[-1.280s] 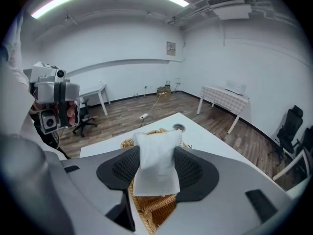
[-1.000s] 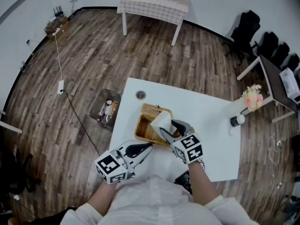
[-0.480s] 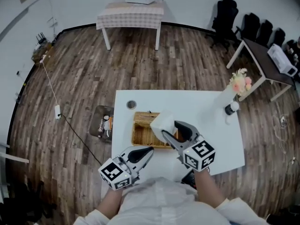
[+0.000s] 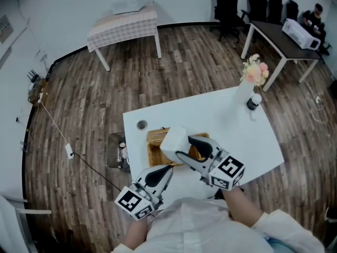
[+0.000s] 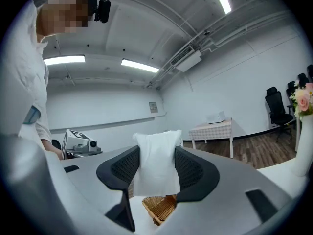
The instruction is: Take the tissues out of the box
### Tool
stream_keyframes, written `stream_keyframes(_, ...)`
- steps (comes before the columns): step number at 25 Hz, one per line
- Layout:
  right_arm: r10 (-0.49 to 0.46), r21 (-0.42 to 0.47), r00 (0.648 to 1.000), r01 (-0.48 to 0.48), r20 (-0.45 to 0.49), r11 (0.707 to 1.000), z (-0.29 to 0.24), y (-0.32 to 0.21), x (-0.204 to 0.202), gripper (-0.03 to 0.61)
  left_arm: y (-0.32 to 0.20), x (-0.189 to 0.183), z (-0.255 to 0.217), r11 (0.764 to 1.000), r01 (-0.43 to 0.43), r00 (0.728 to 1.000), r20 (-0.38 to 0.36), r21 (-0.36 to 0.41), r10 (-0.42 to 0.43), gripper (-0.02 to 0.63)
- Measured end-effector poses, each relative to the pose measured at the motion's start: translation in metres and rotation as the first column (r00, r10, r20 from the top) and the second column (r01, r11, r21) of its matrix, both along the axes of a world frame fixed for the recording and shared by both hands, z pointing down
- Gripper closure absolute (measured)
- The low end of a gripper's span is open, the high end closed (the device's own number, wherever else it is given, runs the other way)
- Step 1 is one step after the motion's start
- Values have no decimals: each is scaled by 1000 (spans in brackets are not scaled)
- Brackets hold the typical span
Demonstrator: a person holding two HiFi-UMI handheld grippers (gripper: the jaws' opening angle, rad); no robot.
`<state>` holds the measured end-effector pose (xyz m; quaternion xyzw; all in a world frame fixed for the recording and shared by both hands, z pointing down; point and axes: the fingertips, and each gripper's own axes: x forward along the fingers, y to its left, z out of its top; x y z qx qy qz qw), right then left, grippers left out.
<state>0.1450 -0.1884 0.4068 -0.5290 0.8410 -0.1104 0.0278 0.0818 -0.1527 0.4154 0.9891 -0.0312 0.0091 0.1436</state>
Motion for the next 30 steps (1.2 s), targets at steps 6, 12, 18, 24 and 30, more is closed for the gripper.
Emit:
stream_keyframes(6,8,14,1000,-8,-7,1000,-1,-1,-1,334,2,-2,2,1000,-10,1000,9,-3,10,612)
stream_keyframes(12,15,23,1000,-15,11,1000,-2,-1,0,334,2,-4,1,1000,-17,1000,15,-1,17,612)
stream_keyframes(18,13,31,1000,-13,11,999,-2,1,2,334,5,2,3,1000,-29,999,20,-3,29,612)
stream_keyframes(24,13,39,1000,-14,23,999,-4,2,5,334,8,5,4,999,-32,999,23,-4,32,612)
stream_keyframes(30,10,44,1000,-11,29,999,-4,5,8,334,11,9,5,999,-33,999,26,-6,34,612)
